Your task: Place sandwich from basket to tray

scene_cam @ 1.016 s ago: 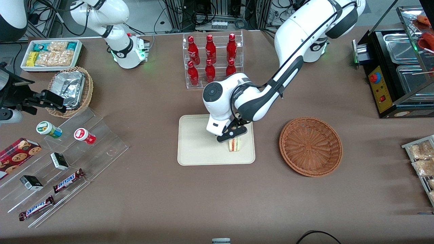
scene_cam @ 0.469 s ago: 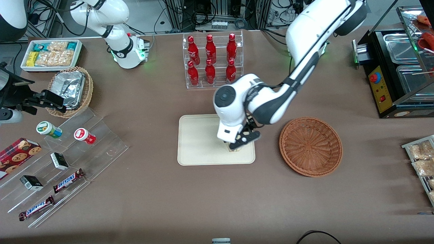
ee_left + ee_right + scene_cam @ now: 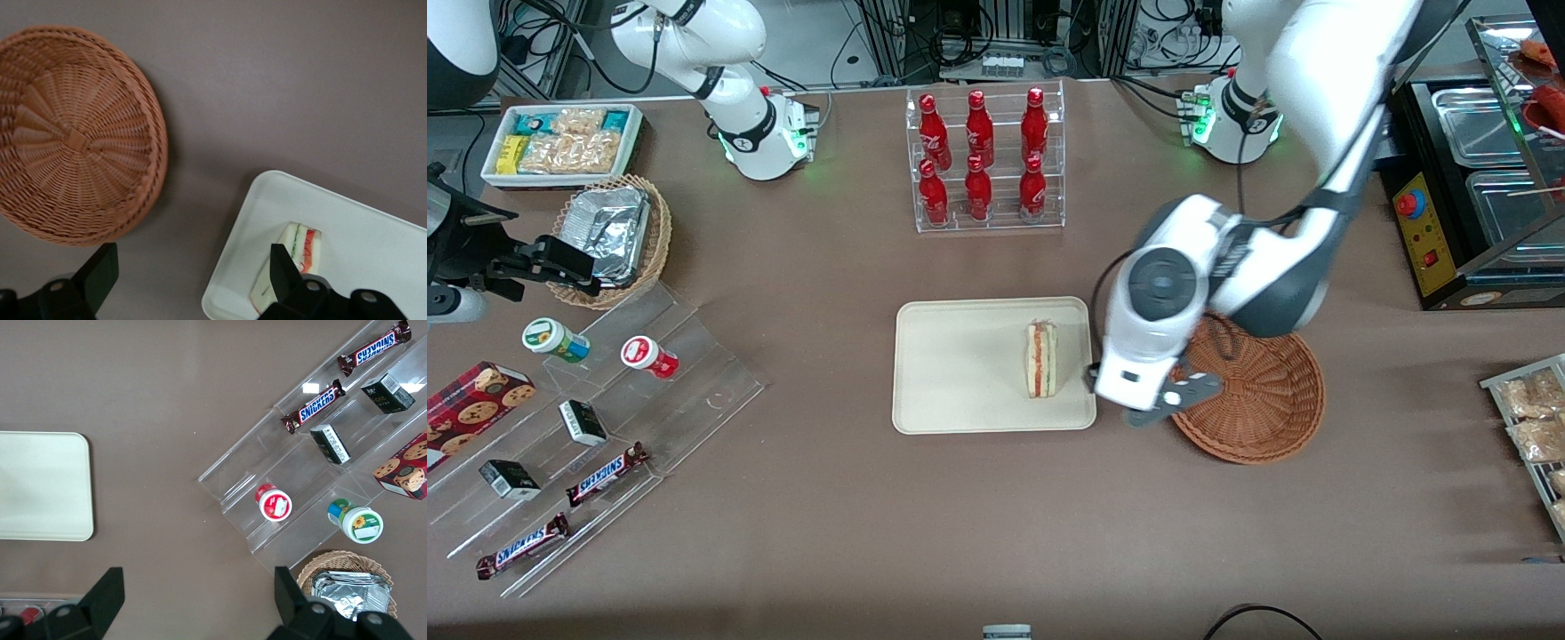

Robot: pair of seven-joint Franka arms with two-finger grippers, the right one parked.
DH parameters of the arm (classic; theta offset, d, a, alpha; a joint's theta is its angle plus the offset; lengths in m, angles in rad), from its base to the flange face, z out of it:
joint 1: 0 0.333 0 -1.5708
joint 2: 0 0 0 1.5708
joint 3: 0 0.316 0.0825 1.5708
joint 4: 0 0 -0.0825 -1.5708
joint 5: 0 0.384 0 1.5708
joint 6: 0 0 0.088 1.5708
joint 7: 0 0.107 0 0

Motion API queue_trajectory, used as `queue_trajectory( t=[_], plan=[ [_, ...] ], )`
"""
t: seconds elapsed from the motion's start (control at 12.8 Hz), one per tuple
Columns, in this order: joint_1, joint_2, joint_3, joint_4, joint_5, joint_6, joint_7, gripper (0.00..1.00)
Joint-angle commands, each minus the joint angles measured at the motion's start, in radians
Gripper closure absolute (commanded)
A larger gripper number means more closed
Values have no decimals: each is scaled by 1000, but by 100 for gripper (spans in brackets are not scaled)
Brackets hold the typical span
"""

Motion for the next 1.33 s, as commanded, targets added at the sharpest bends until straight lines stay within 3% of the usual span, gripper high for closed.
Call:
queue_trajectory(
  t=[0.0, 0.39, 1.02, 1.25],
  plan=[
    [80, -55, -8, -15, -57, -52, 104, 0],
    [183, -166, 0, -15, -155, -187, 280, 0],
    [152, -396, 175, -56, -279, -448, 510, 0],
    [154, -486, 184, -134, -301, -485, 605, 0]
  ],
)
